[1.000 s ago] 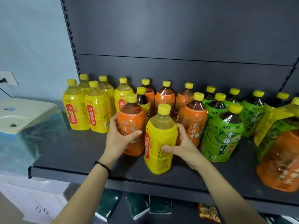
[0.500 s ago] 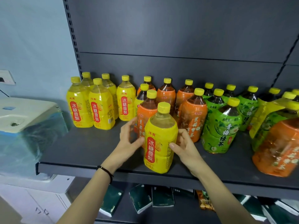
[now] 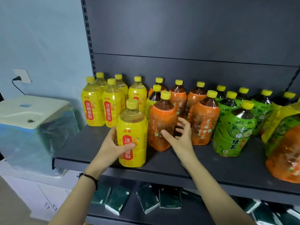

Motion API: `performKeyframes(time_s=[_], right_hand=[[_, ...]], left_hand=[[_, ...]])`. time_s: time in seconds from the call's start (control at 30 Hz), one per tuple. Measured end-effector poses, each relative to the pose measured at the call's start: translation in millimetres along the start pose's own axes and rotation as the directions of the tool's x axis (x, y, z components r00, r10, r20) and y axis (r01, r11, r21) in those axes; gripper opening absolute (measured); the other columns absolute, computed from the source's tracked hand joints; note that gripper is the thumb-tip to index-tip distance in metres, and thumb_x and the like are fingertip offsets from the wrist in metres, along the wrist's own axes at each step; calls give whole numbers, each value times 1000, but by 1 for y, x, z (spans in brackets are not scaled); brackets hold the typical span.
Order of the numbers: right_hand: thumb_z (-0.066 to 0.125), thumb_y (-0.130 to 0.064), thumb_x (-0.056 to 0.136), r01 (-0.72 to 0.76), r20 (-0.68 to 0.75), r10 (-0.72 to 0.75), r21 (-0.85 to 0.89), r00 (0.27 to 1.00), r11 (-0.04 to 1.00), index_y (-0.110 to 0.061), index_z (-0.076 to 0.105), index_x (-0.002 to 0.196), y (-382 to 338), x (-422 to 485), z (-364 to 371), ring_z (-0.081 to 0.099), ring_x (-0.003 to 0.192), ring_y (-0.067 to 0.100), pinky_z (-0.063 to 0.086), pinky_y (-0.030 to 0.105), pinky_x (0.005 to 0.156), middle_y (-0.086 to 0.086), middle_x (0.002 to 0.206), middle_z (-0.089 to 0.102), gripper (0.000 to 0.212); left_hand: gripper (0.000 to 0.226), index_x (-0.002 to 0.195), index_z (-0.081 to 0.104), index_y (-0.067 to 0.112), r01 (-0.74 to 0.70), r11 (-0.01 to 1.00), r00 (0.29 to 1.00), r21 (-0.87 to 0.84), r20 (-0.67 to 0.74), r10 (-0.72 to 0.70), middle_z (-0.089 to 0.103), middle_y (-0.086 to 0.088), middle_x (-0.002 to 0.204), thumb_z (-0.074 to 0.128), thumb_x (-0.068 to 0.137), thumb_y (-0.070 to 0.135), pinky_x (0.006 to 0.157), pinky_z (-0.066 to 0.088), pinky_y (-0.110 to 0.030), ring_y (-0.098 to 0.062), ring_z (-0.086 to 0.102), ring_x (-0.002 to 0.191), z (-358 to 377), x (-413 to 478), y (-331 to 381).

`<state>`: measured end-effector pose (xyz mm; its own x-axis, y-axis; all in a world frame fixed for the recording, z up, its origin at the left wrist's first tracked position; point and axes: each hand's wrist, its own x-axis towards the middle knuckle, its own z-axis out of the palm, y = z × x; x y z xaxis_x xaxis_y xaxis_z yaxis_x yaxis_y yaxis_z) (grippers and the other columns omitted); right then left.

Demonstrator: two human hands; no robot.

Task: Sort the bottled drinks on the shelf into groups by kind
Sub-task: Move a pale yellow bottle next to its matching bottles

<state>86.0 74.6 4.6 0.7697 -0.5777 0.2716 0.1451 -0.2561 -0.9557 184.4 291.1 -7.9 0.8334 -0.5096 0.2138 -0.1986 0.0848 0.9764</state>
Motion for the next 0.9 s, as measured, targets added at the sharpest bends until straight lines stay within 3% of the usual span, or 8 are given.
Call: performKeyframes(time_s=[0.13,0.27,0.37,0.5,0.67,0.8,0.9], right_hand=[[86,-29,66,63,-64,-66,-53,996,997,-45,19,125,4,14,26,36,130,22,41,41,103,-3,140,27,91],[85,-22,68,88,-117,-94,-56,989,995,-39,22,126,8,19,29,44,124,18,44,31,94,1,138,37,87],[86,-24,67,82,-95,-87,-50,992,995,-44,24,125,14,21,16,49,119,19,47,32,91,0,134,43,87],[84,-20,69,78,-86,-81,-30,993,996,-47,25,125,18,23,2,51,116,14,47,30,91,-4,129,46,86],[82,-19,71,67,-84,-68,-12,994,998,-46,24,131,22,29,-10,51,115,7,45,27,91,-9,129,46,88],[80,-15,74,67,-63,-68,-20,996,998,-53,24,125,25,38,-19,50,115,3,44,18,86,-13,127,46,84],[75,-21,79,41,-41,-43,-54,998,998,-48,21,136,26,42,-24,45,124,11,42,15,88,-9,137,40,83]], left_hand=[[91,119,51,40,23,995,996,101,-88,-14,62,10,118,82,39,69,80,51,-25,-8,63,103,-16,20,1],[86,132,47,26,65,956,972,286,-236,5,35,2,127,76,55,51,98,46,-41,-20,44,115,-11,51,-5],[95,138,42,19,48,952,953,304,-300,48,46,-1,132,80,57,52,93,50,-40,-20,50,115,-2,72,-11],[84,133,42,11,76,943,897,325,-436,78,55,-7,129,82,66,40,88,50,-36,-22,54,115,17,96,-16],[83,138,44,11,125,895,853,429,-507,123,45,-13,135,75,71,49,95,44,-43,-29,46,123,32,122,-22],[83,137,45,17,196,830,807,522,-567,167,51,-7,131,68,71,62,81,49,-44,-28,53,116,38,129,-23],[75,126,46,17,187,848,786,496,-594,174,63,-5,122,70,70,61,71,48,-38,-28,62,105,38,132,-22]])
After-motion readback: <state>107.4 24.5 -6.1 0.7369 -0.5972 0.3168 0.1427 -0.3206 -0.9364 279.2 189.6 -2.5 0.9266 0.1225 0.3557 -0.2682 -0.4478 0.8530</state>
